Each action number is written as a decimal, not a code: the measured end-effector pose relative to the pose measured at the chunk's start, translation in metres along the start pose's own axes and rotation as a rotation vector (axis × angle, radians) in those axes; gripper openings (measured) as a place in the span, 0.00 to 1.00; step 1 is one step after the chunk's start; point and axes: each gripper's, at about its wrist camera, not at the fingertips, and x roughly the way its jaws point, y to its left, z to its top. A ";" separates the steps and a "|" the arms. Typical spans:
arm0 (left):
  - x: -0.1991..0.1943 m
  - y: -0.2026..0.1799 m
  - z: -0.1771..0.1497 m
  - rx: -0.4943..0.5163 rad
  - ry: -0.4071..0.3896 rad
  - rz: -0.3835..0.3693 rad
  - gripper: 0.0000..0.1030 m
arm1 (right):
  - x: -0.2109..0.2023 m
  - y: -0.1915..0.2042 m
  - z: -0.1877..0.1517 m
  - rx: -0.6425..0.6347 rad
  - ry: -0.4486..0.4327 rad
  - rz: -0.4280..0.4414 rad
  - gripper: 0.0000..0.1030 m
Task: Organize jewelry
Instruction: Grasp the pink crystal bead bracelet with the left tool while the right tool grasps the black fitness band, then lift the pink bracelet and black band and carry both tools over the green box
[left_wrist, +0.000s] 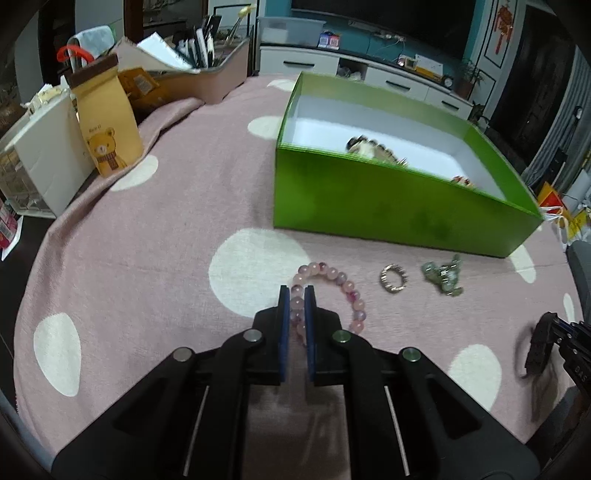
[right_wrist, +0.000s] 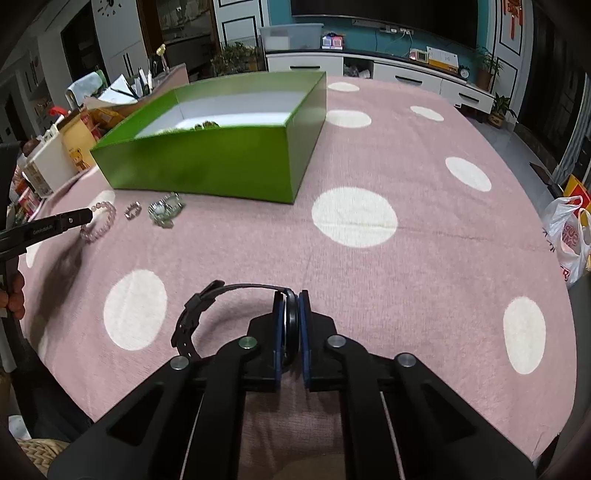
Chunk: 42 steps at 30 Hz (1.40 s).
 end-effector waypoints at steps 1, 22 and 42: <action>-0.005 -0.002 0.001 0.004 -0.010 -0.007 0.07 | -0.003 0.001 0.002 -0.001 -0.009 0.003 0.07; -0.069 -0.031 0.046 0.085 -0.136 -0.076 0.07 | -0.044 0.014 0.067 -0.058 -0.216 0.031 0.07; -0.066 -0.064 0.120 0.128 -0.189 -0.063 0.07 | -0.046 0.013 0.132 -0.079 -0.307 0.037 0.07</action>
